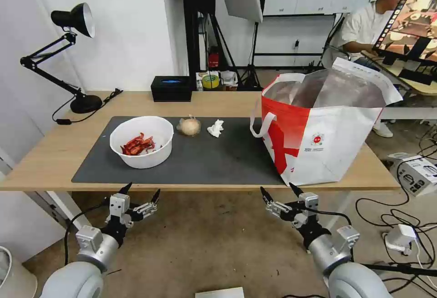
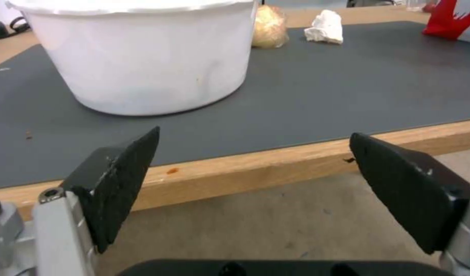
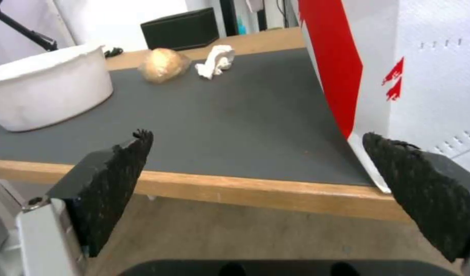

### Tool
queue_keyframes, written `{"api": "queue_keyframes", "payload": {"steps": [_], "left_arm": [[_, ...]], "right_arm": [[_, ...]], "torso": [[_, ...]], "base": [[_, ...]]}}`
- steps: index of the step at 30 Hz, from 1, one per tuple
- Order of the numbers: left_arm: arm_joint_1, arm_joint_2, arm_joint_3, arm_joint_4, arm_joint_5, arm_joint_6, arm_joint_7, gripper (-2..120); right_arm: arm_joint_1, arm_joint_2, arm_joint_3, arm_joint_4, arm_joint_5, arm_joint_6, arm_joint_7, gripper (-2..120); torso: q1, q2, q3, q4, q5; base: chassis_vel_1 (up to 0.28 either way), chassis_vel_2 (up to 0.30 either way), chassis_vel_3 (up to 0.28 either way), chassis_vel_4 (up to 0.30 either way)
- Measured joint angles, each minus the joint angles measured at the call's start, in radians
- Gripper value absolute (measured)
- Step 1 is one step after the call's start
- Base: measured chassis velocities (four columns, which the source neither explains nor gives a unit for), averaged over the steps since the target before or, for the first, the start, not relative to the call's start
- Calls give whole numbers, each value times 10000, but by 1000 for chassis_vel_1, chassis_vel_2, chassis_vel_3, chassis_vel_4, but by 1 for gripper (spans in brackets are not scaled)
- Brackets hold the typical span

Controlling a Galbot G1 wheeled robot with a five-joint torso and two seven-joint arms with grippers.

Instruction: Pick up the trash from the table and place it into the takeout bag.

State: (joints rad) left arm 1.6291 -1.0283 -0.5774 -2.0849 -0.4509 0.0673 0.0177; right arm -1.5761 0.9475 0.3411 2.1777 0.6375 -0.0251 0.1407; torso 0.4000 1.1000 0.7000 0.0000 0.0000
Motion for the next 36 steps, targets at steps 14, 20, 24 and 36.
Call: {"api": "queue_keyframes", "payload": {"steps": [14, 20, 24, 36], "left_arm": [[-5, -38, 9, 56, -3, -62, 43, 100], [-11, -65, 16, 46, 14, -81, 48, 100], [-16, -234, 0, 32, 113, -81, 52, 100], [-1, -597, -5, 128, 323, -92, 64, 100]], "right_arm": [[1666, -287, -1298, -195, 562, -376, -254, 100], [2748, -321, -2026, -502, 761, -726, -180, 100], [5002, -212, -3466, -1344, 1271, -1099, 329, 100], [9704, 1789, -6492, -4470, 1865, -2180, 3010, 100]], "torso": [[0, 0, 0, 1, 0], [0, 0, 0, 0, 1], [0, -1, 0, 2, 1], [1, -1, 1, 1, -3]], "base": [[0, 0, 0, 0], [0, 0, 0, 0], [0, 0, 0, 0], [0, 0, 0, 0]]}}
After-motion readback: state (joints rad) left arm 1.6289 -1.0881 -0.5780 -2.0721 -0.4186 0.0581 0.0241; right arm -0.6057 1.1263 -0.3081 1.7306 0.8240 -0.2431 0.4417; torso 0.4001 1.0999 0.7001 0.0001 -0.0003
